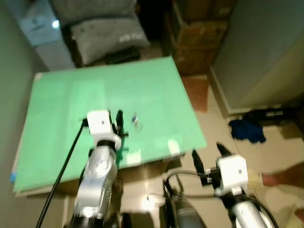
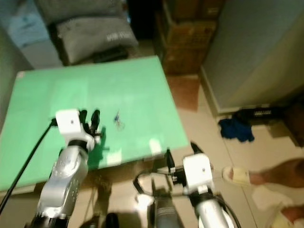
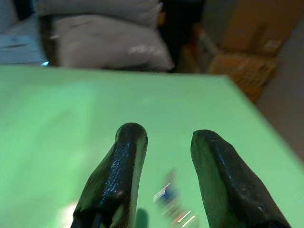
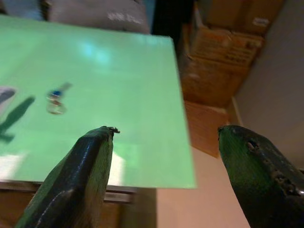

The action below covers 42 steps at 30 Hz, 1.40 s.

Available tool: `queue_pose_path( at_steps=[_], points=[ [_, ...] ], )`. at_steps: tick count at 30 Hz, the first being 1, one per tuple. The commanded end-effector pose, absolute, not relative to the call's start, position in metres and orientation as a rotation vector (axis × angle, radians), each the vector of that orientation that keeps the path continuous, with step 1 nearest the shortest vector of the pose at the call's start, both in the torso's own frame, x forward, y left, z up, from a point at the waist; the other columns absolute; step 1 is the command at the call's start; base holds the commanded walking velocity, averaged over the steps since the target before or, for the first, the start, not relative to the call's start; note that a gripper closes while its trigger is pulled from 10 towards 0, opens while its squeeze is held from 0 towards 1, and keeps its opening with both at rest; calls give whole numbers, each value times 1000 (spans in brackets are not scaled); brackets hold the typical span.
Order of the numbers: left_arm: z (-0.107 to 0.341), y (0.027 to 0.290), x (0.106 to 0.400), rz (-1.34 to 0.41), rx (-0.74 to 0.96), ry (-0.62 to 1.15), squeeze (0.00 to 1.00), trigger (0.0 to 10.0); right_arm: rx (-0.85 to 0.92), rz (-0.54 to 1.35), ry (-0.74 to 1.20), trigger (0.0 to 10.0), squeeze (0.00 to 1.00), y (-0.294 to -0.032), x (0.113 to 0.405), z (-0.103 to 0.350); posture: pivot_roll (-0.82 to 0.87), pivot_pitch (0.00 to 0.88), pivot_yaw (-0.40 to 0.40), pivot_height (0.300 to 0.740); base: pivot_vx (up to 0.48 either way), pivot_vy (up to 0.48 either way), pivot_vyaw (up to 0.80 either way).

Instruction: Hang keys on a hook

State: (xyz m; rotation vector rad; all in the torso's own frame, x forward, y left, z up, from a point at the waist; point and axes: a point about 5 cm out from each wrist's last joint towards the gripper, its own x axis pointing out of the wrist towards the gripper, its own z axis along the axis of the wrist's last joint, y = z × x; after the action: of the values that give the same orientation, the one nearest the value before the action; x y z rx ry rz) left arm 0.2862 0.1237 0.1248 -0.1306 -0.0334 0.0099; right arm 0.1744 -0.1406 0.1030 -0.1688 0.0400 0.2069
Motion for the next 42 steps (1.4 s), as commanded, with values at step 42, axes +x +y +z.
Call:
queue_pose_path(
  at_steps=[42],
  points=[
    [99, 78, 264, -208, -171, 163, 0, 10000, -200, 243, 133, 10000, 0, -150, 168, 83, -196, 222, -29, 740, 21, 0, 152]
  ],
)
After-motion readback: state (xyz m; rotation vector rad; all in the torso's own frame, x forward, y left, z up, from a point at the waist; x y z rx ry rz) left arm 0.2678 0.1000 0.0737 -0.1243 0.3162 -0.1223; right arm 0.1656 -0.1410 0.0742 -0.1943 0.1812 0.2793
